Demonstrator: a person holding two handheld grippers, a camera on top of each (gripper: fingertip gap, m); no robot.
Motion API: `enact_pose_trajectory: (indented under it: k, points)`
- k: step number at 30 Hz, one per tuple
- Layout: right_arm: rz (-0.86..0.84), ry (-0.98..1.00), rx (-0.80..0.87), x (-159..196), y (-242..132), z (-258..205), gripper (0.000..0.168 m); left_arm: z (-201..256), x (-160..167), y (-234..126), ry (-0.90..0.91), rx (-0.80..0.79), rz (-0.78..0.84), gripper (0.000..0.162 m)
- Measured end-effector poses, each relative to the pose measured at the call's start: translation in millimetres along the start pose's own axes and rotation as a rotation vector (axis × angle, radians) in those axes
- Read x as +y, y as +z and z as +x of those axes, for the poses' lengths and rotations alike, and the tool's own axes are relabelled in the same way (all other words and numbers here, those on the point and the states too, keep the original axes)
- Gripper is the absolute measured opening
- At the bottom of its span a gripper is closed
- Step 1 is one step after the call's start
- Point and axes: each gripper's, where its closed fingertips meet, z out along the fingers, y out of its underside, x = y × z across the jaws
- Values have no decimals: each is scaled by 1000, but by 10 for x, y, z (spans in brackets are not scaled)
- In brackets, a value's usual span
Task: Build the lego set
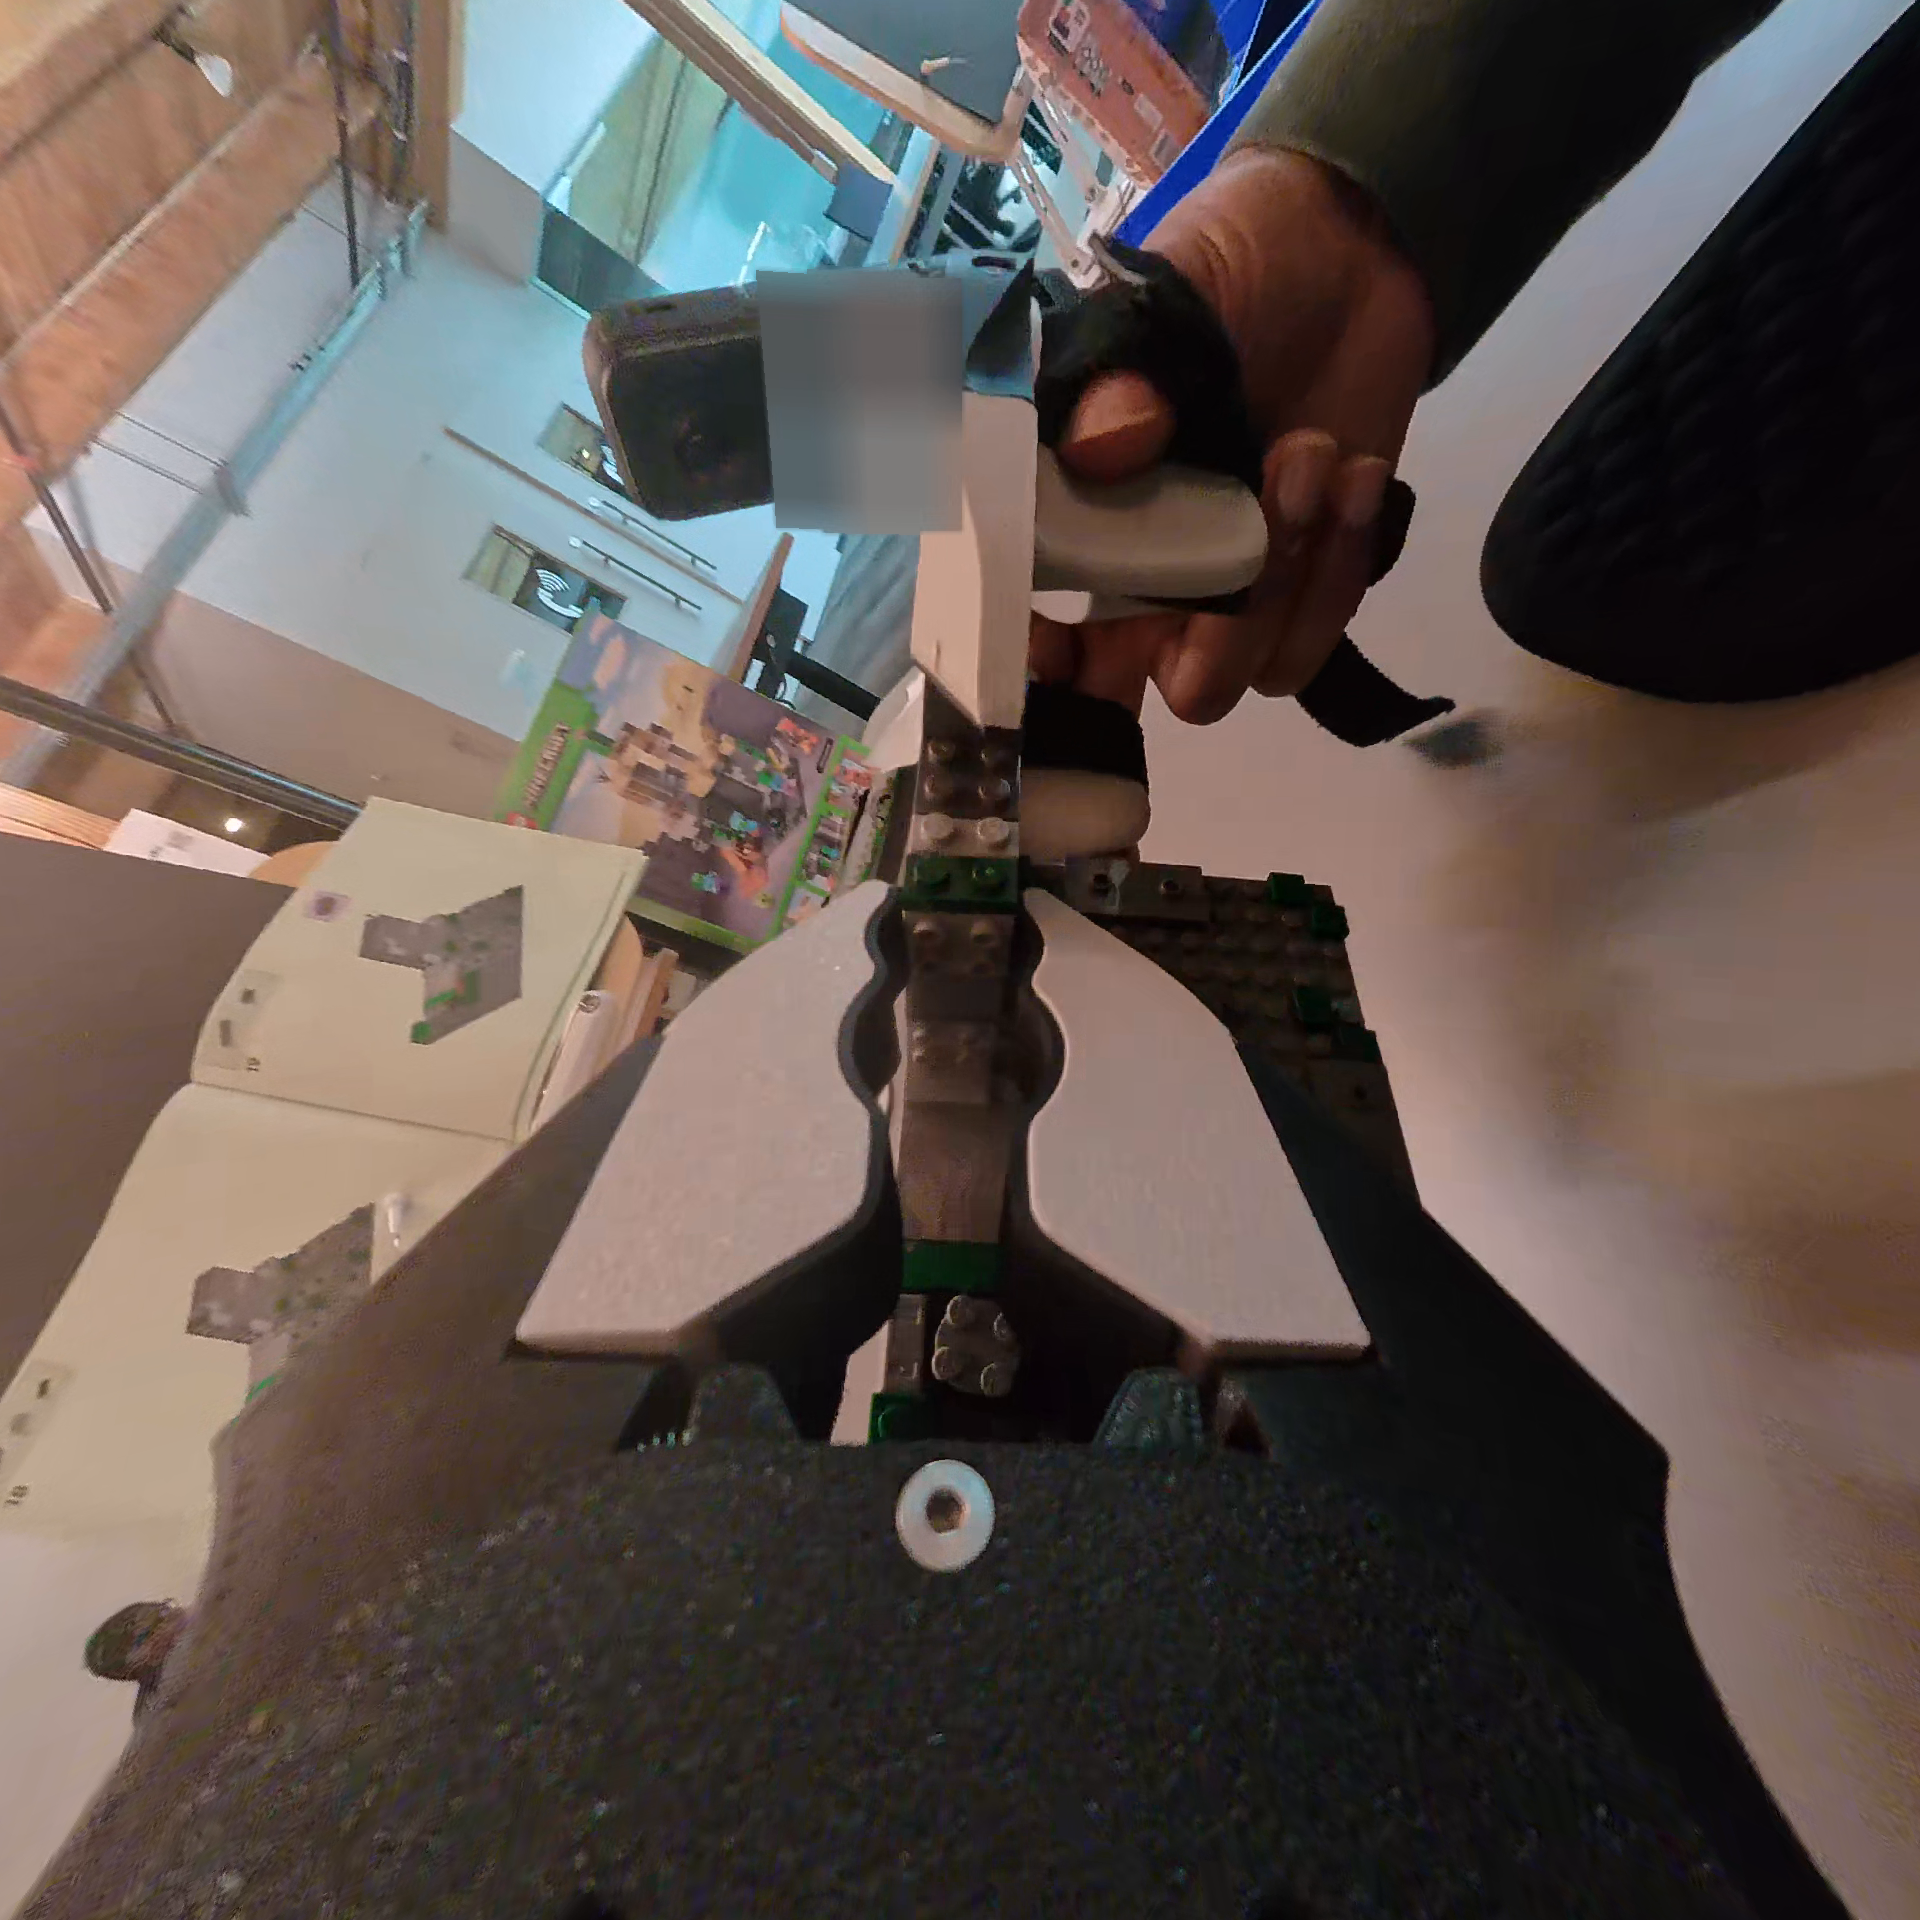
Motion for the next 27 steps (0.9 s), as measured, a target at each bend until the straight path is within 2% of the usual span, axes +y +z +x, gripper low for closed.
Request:
enact_pose_trajectory:
  k: [7,15,19,22,27]
  points:
    - [14,-98,20,-17,11,-35,88,-10,-18,-34,27,-14,9,18]
    - [-41,-63,22,57,20,50,89,56,71,-2,30,6,0,18]
    - [-20,-152,141,74,-182,146,88,67,220,-19,-132,59,-24,18]
    - [-30,-192,271,221,-357,241,87,127,346,-15,-352,164,-37,17]
    - [-104,-378,450,434,-403,320,80,328,368,57,-783,453,-25,17]
